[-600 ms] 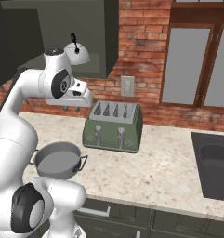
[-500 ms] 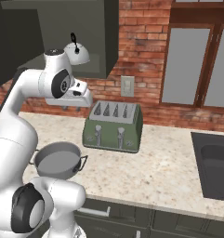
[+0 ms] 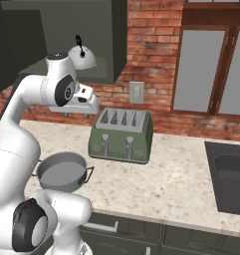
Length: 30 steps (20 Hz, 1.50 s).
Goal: Pick the kettle from the cabinet and place it on a stove burner. Then pick the pot from the counter and place it on another stove burner. Finally, turn both burners on.
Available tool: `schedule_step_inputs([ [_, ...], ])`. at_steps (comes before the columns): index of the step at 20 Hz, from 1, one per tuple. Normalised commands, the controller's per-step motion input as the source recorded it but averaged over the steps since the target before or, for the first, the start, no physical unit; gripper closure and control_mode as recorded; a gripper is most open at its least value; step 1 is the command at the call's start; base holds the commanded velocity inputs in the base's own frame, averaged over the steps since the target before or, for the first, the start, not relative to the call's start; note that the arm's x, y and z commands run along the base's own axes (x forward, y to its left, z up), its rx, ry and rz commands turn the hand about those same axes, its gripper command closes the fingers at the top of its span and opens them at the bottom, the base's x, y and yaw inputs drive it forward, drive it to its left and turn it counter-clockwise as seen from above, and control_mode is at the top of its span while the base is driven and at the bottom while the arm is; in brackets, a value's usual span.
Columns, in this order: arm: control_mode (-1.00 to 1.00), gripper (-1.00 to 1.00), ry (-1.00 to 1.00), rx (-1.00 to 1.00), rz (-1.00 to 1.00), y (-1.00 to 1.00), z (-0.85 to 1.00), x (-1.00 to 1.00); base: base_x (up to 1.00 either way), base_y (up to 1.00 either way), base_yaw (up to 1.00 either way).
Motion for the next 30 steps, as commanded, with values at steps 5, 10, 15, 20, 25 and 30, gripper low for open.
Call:
schedule_step_inputs([
  [5, -1.0, -1.0, -0.12, 0.0, 0.0, 0.0, 0.09, -0.03, 0.0, 0.0, 0.0],
  [10, -1.0, -1.0, -0.17, 0.0, 0.0, 0.0, 0.15, -0.04, 0.0, 0.0, 0.0],
  [15, -1.0, -1.0, -0.17, 0.0, 0.0, 0.0, 0.18, 0.0, 0.0, 0.0, 0.0],
  [20, -1.0, -1.0, -0.21, 0.0, 0.0, 0.0, 0.26, 0.0, 0.0, 0.0, 0.0],
  [25, -1.0, -1.0, -0.2, 0.0, 0.0, 0.02, 0.27, 0.02, 0.0, 0.0, 0.0],
  [30, -1.0, -1.0, -0.17, 0.0, 0.0, 0.03, 0.29, 0.02, 0.0, 0.0, 0.0],
])
